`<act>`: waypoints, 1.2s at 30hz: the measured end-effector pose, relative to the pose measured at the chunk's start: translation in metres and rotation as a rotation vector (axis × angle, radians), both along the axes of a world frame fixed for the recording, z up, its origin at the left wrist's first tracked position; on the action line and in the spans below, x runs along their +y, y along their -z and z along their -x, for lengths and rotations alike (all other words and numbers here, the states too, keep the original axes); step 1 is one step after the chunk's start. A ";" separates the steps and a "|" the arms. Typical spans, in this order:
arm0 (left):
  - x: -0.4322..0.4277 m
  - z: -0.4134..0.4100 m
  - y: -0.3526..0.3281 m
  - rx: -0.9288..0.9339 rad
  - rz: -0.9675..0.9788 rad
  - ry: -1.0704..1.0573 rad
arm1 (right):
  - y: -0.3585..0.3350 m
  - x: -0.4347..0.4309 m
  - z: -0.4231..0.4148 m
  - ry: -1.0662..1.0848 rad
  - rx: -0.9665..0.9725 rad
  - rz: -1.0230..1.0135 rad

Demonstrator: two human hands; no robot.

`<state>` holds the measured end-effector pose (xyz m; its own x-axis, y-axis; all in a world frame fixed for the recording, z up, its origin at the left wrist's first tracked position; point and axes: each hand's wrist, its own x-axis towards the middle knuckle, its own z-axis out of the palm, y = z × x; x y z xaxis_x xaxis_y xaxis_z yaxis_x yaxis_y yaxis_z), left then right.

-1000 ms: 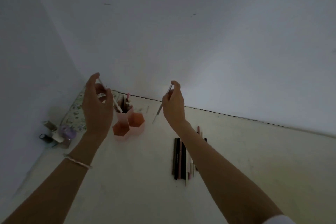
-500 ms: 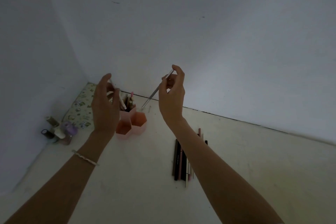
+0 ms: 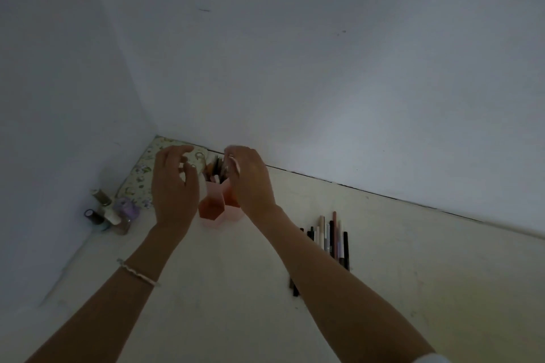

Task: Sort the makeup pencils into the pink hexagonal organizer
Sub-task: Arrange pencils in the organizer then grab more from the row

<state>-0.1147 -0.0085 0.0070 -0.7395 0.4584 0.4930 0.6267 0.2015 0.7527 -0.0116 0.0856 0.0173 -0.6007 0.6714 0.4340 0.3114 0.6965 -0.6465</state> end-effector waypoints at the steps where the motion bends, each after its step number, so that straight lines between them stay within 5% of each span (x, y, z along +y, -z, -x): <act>1: 0.000 -0.005 -0.002 -0.017 0.005 0.007 | 0.006 0.000 -0.002 -0.006 -0.051 -0.095; 6: 0.012 -0.070 0.002 -0.032 0.080 0.207 | 0.009 0.015 -0.038 0.183 0.011 0.021; 12: 0.039 -0.164 0.058 -0.255 0.716 0.442 | 0.006 0.045 -0.111 0.353 0.018 0.177; 18: 0.044 -0.202 0.081 -0.296 0.961 0.398 | 0.012 0.055 -0.174 0.474 0.012 0.281; 25: 0.051 -0.196 0.086 -0.495 0.951 0.331 | 0.026 0.047 -0.189 0.498 0.018 0.386; 28: 0.052 -0.188 0.079 -0.568 0.796 0.205 | 0.032 0.044 -0.183 0.507 -0.020 0.427; 32: 0.060 -0.159 0.051 -0.528 0.436 0.104 | 0.043 0.046 -0.169 0.366 -0.347 0.393; 36: 0.064 -0.134 0.026 -0.530 0.178 0.195 | 0.064 0.037 -0.147 0.267 -0.935 0.165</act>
<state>0.0192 0.0552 -0.0193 -0.7574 0.6527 -0.0175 0.2129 0.2722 0.9384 0.1357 0.1225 -0.0463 -0.4739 0.8443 -0.2503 0.8806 0.4520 -0.1425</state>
